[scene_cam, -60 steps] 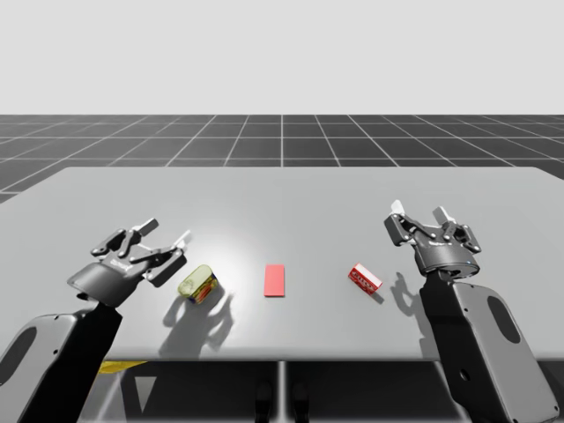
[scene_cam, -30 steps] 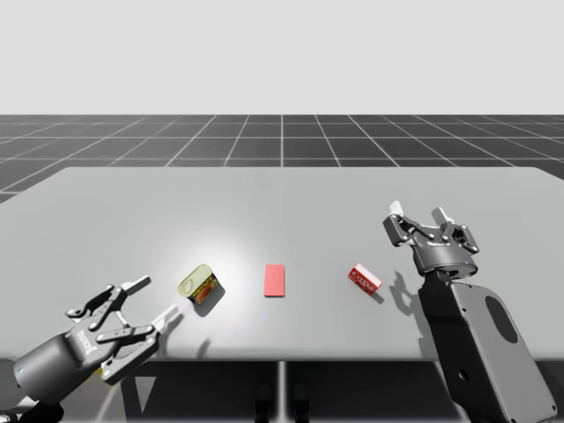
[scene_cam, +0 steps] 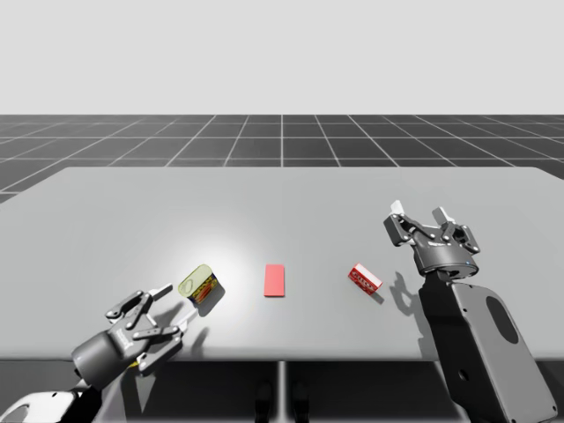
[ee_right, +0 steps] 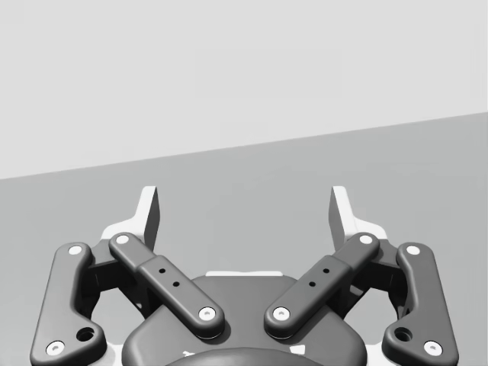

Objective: Look at the card. If it is red, pick the object on the left. If it is green, pick the object on the right.

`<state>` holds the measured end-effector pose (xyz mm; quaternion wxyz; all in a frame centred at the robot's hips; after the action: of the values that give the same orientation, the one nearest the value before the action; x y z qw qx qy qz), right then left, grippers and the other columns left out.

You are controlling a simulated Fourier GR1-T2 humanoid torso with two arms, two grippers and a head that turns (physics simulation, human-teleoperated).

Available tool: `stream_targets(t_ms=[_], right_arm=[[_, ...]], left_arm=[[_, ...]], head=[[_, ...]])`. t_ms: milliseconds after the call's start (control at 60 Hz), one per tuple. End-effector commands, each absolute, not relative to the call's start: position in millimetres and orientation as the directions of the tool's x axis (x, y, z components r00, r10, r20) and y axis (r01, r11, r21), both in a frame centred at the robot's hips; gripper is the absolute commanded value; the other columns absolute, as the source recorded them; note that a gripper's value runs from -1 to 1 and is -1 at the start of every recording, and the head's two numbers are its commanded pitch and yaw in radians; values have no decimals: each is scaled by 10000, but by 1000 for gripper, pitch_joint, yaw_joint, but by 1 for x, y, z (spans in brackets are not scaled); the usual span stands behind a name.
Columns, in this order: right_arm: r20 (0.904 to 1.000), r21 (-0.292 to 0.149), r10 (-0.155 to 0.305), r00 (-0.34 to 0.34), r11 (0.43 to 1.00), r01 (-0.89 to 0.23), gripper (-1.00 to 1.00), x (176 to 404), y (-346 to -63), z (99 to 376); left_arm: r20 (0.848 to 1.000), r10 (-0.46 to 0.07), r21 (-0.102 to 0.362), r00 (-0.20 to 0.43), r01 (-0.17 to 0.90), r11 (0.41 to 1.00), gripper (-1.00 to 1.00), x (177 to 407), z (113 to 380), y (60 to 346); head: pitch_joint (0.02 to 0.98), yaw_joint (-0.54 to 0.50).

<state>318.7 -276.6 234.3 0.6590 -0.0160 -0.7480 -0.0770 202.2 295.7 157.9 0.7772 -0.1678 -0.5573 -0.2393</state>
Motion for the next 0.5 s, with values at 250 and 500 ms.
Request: stream_targets(t_ms=[250, 500], right_arm=[[9878, 983, -814, -1330, 9872, 1255, -1000, 318, -277, 235], [9870, 1030, -858, -1361, 9868, 1253, -1000, 317, -277, 236]], left_arm=[[9467, -1359, -494, 2920, 5486, 8346, -1000, 243, 148, 274], [9291, -1620, -388, 3325, 5232, 8513, -1000, 255, 138, 270]], head=[[856, 346], [850, 341]])
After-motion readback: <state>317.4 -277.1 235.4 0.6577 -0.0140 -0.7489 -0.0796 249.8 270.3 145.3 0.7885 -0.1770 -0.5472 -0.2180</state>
